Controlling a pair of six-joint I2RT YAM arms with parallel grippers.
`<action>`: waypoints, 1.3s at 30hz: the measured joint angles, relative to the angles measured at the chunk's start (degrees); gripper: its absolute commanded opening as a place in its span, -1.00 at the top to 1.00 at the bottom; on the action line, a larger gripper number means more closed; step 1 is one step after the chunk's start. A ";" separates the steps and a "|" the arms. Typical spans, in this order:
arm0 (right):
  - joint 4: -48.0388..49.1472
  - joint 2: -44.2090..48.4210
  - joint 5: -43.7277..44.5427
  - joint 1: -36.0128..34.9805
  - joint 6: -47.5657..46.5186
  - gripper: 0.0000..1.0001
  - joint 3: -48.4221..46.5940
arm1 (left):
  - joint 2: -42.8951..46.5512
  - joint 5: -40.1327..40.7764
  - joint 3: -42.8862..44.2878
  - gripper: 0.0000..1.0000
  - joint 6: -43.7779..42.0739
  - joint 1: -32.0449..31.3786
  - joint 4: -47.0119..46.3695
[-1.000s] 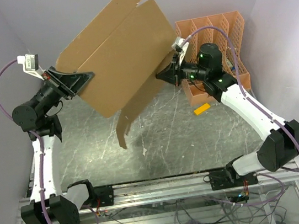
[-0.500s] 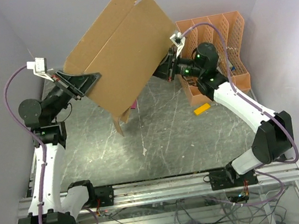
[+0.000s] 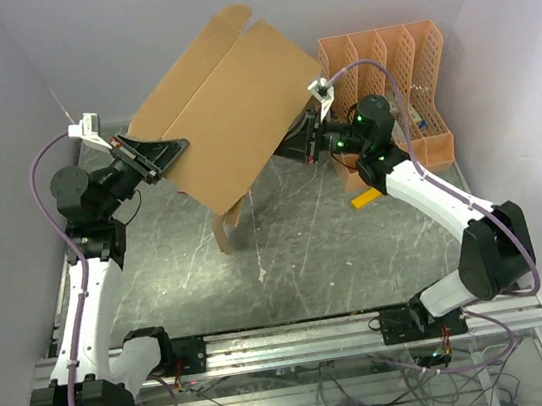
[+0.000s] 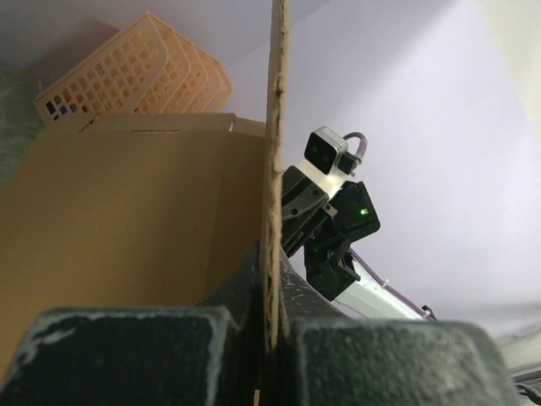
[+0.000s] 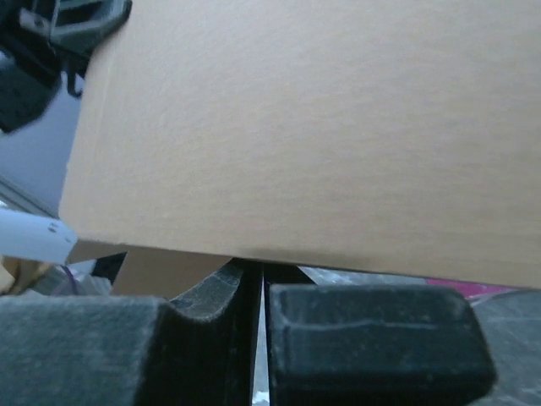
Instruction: Fold the paper box
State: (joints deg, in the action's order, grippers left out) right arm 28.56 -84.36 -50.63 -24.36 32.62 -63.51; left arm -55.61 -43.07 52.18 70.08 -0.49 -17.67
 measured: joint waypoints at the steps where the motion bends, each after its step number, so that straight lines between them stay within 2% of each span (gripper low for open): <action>1: -1.64 0.31 -0.39 0.00 -2.23 0.79 0.00 | -0.22 0.00 0.15 0.86 -0.24 0.00 0.35; 3: -8.50 1.77 -1.68 -0.09 -10.32 0.60 -0.28 | -1.05 -0.26 1.79 0.86 -1.79 -0.09 2.75; 7: -25.51 6.12 -5.64 0.07 -30.05 -0.01 -3.08 | -3.45 -1.79 6.88 0.86 -6.99 0.39 7.56; 11: -43.93 13.09 -9.25 1.20 -49.48 -0.41 -6.60 | -4.42 -4.48 9.55 0.86 -8.39 2.82 7.78; 14: -52.33 18.69 -10.54 5.03 -57.72 -0.68 -7.48 | -4.42 -6.38 10.08 0.86 -8.33 4.26 6.23; 17: -56.37 23.28 -11.19 13.49 -61.16 -0.72 -6.78 | -4.37 -8.68 10.29 0.86 -8.66 4.79 5.51; 21: -58.66 24.70 -13.25 23.21 -62.99 -0.75 -3.61 | -4.24 -11.30 10.29 0.86 -10.10 4.94 6.34; 24: -58.69 23.21 -13.68 27.28 -63.10 -0.87 -1.14 | -3.74 -12.76 10.27 0.86 -11.85 4.96 7.52; 27: -54.53 21.11 -12.85 30.27 -61.42 -0.89 1.75 | -2.93 -13.88 10.34 0.86 -15.80 4.96 10.60; 33: -44.63 14.38 -17.75 30.91 -59.25 -0.93 1.46 | -2.47 -15.30 10.67 0.86 -20.61 4.96 13.68; 36: -41.44 11.69 -18.80 28.63 -58.31 -0.99 -2.71 | -2.25 -15.69 10.67 0.86 -21.00 4.96 13.40; 39: -39.60 8.48 -18.64 25.09 -59.08 -0.95 -7.82 | -2.08 -16.00 10.67 0.86 -21.29 4.96 13.03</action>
State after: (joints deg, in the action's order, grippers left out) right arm -11.05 -75.88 -69.28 0.73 -26.46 -71.33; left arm -57.69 -59.07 62.85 48.80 4.47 -4.64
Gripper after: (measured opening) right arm 0.992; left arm 0.072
